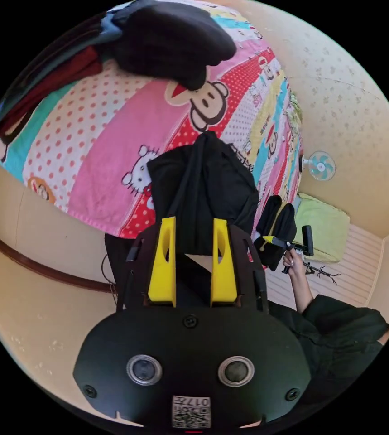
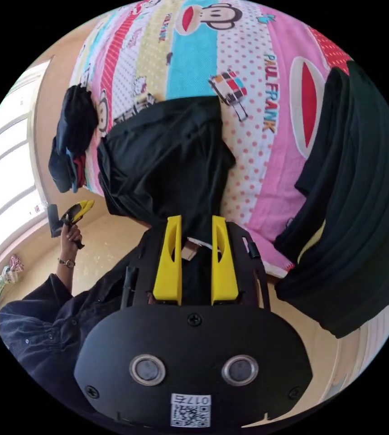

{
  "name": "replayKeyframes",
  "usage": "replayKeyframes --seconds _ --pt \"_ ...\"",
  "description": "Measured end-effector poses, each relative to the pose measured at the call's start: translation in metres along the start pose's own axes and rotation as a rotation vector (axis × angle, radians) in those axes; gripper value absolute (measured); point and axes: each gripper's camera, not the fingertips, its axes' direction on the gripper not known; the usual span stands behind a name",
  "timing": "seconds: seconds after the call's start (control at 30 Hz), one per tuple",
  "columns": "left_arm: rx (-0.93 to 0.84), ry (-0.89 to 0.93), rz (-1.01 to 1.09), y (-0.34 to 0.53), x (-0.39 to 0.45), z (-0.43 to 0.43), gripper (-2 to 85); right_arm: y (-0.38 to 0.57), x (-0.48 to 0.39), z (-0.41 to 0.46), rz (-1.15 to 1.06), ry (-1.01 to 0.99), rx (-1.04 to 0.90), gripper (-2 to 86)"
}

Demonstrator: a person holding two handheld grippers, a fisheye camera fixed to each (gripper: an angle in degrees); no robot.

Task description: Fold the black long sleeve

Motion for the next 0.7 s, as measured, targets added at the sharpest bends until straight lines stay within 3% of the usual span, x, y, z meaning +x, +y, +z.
replayKeyframes --seconds 0.1,0.27,0.33,0.43,0.53,0.7 --pt "-0.032 -0.044 0.11 -0.053 0.041 0.022 13.2 -0.051 -0.028 0.001 -0.015 -0.018 0.051 11.3" --pt "-0.177 -0.222 0.112 -0.116 0.066 0.085 14.3 -0.114 -0.049 0.048 0.051 0.097 0.015 12.4" --pt "-0.263 -0.299 0.073 -0.127 0.059 0.111 13.8 -0.125 -0.04 0.083 0.104 0.149 -0.049 10.2" --pt "-0.295 -0.33 0.047 -0.131 0.046 0.123 10.1 -0.11 -0.029 0.08 0.117 0.119 0.028 4.9" --pt "-0.25 -0.197 0.007 -0.127 0.028 0.108 2.6 -0.084 -0.017 0.061 0.138 -0.017 0.118 2.3" --pt "-0.062 0.102 -0.097 -0.12 0.003 0.062 -0.3 -0.056 0.001 0.026 0.198 -0.159 0.297 1.1"
